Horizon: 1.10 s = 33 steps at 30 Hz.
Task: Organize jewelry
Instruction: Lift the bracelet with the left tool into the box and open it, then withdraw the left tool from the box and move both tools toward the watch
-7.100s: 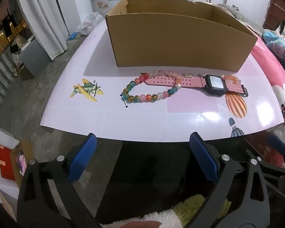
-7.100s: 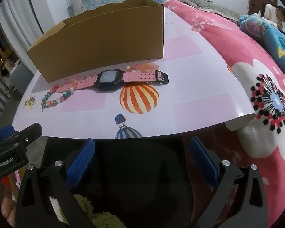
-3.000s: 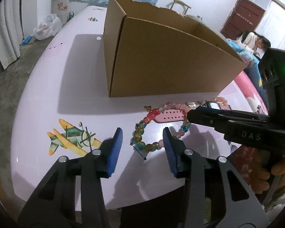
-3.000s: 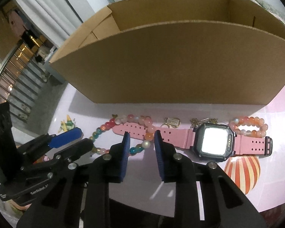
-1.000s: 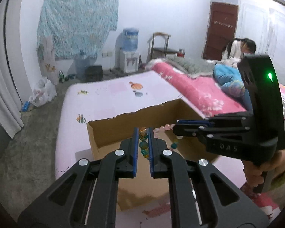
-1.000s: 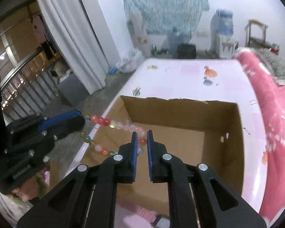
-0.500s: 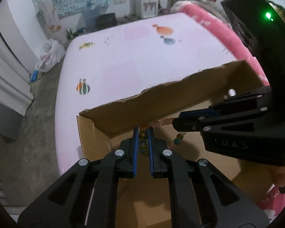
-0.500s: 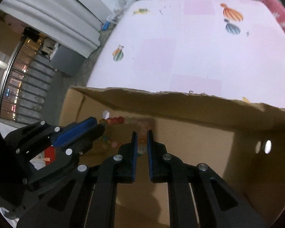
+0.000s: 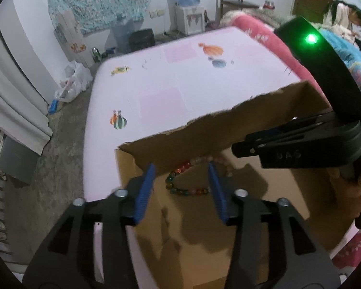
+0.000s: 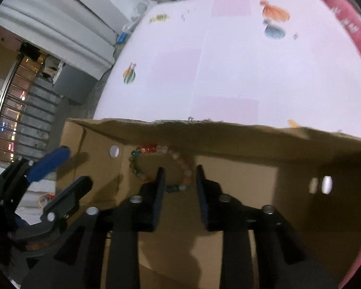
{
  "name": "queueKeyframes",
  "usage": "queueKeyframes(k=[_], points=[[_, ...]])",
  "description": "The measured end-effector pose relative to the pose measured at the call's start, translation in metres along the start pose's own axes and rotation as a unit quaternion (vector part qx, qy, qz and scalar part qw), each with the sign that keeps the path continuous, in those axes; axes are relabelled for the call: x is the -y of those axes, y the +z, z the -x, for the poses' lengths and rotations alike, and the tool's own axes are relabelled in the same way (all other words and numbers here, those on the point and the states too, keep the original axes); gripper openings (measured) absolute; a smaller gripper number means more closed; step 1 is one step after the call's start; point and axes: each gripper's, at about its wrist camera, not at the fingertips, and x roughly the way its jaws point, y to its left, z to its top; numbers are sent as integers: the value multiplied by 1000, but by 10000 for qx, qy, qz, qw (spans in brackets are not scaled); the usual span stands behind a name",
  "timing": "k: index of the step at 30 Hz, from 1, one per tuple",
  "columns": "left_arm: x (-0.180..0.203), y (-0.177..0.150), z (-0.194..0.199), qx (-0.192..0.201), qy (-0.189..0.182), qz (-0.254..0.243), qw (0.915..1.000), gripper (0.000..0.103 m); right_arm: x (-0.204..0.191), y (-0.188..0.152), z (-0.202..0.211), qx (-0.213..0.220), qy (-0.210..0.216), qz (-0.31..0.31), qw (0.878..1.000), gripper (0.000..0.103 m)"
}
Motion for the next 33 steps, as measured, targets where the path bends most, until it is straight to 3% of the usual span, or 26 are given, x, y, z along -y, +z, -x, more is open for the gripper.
queueKeyframes(k=[4, 6, 10, 13, 16, 18, 25, 33], points=[[-9, -13, 40, 421, -108, 194, 9989, 62, -13, -21, 53, 715, -278, 238, 9968, 48], [-15, -28, 67, 654, -236, 336, 9970, 69, -25, -42, 90, 1292, -482, 512, 9891, 61], [-21, -64, 111, 1053, -408, 471, 9925, 83, -46, -89, 149, 2246, -863, 900, 9664, 90], [-17, -97, 130, 1188, -457, 506, 9906, 86, -59, -134, 172, 2692, -1252, 1195, 9474, 96], [-13, -130, 131, 1120, -472, 577, 9909, 89, -65, -165, 175, 2725, -1578, 1403, 9387, 96], [-9, -156, 120, 943, -464, 659, 9923, 89, -62, -190, 168, 2618, -1682, 1461, 9390, 96], [7, -230, 61, 51, -536, 919, 9943, 89, -16, -260, 124, 1948, -1821, 615, 9618, 96], [15, -258, 24, -328, -527, 929, 9937, 89, 29, -322, 97, 1838, -2244, -39, 9570, 96]])
